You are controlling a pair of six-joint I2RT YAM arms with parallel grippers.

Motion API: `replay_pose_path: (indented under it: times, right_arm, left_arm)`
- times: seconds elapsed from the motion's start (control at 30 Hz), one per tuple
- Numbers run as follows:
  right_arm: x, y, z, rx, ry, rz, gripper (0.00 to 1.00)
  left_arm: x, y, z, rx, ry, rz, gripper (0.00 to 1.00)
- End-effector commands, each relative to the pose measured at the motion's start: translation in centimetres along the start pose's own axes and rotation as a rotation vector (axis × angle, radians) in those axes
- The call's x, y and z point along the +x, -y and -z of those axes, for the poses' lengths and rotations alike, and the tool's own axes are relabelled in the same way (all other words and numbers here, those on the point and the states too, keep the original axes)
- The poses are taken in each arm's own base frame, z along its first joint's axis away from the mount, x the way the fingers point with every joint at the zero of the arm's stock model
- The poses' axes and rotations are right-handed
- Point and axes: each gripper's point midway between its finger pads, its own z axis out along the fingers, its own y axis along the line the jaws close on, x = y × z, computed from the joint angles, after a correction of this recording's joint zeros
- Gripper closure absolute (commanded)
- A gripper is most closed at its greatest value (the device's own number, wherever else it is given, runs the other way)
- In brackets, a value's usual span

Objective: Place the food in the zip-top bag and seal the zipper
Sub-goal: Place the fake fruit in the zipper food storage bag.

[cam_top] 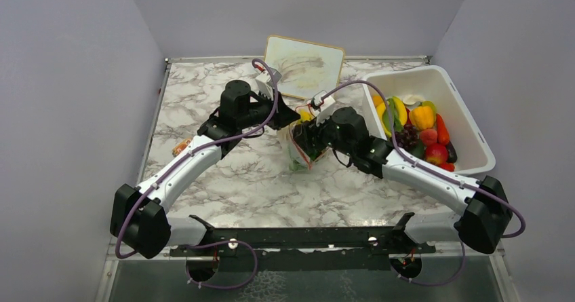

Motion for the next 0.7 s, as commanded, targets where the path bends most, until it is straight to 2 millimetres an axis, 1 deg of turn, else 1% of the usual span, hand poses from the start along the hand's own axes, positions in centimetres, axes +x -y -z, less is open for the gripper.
replay_pose_path:
  times: [0.0,0.07,0.1,0.2,0.27,0.33,0.47,0.53,0.6,0.67]
  right_arm:
    - [1.3,1.3,-1.6,0.074,0.059,-0.021,0.58]
    - [2.6,1.8,-2.0,0.090,0.019,-0.011,0.57]
    - [2.8,1.8,-2.1,0.094,0.009,-0.006,0.56]
    - [2.7,2.3,-1.8,0.123,-0.001,-0.012,0.52]
    - [2.2,2.3,-1.6,0.130,0.006,-0.015,0.47]
    - [1.2,2.0,-1.2,0.117,0.018,-0.017,0.42]
    - [-0.9,0.9,0.0,0.075,0.027,-0.033,0.35]
    - [-1.7,0.3,0.7,0.045,0.031,-0.034,0.27]
    - [-2.0,-0.3,1.2,0.008,0.035,-0.021,0.23]
    - [-1.8,-0.5,1.2,-0.013,0.047,-0.011,0.18]
  left_arm:
    - [-2.2,2.1,0.9,0.073,0.078,-0.016,1.00]
    - [-2.2,2.2,0.9,0.072,0.075,-0.014,1.00]
    - [-2.3,2.2,1.0,0.073,0.076,-0.015,1.00]
    - [-2.4,2.3,1.0,0.072,0.077,-0.017,1.00]
    - [-2.5,2.2,1.0,0.063,0.078,-0.018,1.00]
    - [-2.6,2.1,1.0,0.056,0.081,-0.018,1.00]
    - [-2.7,1.8,1.1,0.039,0.082,-0.029,1.00]
    - [-2.6,1.3,1.1,0.013,0.076,-0.035,1.00]
    - [-2.5,0.8,1.3,-0.016,0.074,-0.051,1.00]
    - [-2.4,0.4,1.4,-0.037,0.075,-0.065,1.00]
